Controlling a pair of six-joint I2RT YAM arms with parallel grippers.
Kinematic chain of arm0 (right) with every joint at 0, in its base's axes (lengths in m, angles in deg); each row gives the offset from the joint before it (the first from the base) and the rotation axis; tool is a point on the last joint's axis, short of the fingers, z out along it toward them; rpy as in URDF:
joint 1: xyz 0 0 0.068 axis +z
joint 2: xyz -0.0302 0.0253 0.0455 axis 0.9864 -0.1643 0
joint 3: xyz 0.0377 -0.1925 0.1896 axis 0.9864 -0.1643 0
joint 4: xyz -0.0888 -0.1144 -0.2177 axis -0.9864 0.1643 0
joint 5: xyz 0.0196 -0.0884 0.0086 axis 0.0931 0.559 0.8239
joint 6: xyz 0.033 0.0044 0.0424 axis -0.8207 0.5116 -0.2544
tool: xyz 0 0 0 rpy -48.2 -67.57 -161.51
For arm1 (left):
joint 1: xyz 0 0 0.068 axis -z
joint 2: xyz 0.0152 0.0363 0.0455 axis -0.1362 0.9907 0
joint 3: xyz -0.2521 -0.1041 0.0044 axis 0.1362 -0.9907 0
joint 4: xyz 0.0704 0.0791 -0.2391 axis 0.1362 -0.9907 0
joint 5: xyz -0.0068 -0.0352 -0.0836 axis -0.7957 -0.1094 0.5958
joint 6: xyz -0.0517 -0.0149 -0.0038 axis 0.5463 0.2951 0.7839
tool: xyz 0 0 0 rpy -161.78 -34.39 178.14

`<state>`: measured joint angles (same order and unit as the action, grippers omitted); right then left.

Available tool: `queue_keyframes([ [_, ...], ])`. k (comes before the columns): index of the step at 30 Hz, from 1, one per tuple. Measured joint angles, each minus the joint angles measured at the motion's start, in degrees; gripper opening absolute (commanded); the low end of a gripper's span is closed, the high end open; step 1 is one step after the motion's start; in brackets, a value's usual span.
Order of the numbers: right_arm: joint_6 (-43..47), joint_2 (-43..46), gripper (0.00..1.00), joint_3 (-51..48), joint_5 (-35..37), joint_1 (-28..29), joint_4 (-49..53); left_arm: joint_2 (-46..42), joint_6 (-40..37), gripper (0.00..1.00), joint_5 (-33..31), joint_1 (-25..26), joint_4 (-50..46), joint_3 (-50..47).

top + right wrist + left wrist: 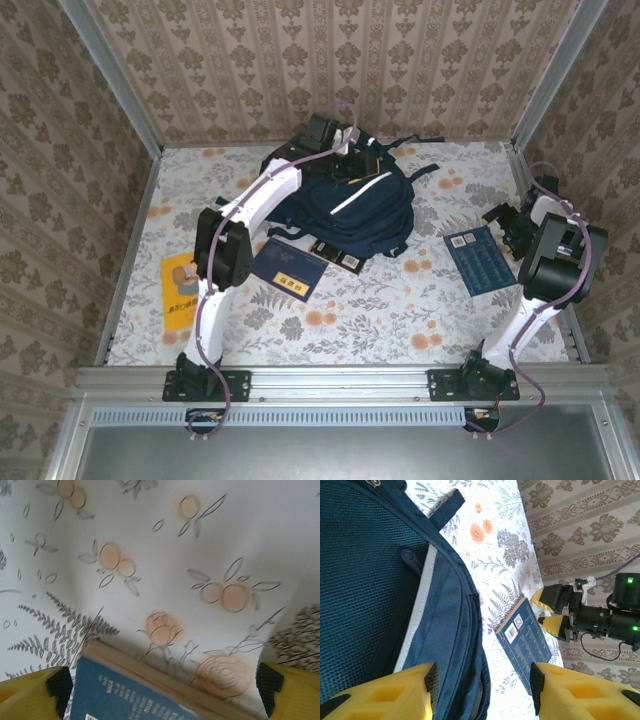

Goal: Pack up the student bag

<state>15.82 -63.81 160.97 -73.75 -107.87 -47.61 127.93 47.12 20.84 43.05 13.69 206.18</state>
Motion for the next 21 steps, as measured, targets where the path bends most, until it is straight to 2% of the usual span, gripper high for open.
queue_keyframes([
  [10,-7.6,10.9,0.94,-15.6,-9.2,1.4,-9.7,0.0,0.0,0.54,1.8,1.8,-0.4,0.9],
  [16,-12.4,17.0,0.93,-23.5,-13.8,5.2,-11.2,0.1,-0.8,0.54,2.8,3.5,-2.6,0.9],
  [21,-13.6,22.6,0.92,-28.8,-14.2,10.3,-11.4,0.3,-1.3,0.54,3.0,5.3,-2.9,-1.0],
])
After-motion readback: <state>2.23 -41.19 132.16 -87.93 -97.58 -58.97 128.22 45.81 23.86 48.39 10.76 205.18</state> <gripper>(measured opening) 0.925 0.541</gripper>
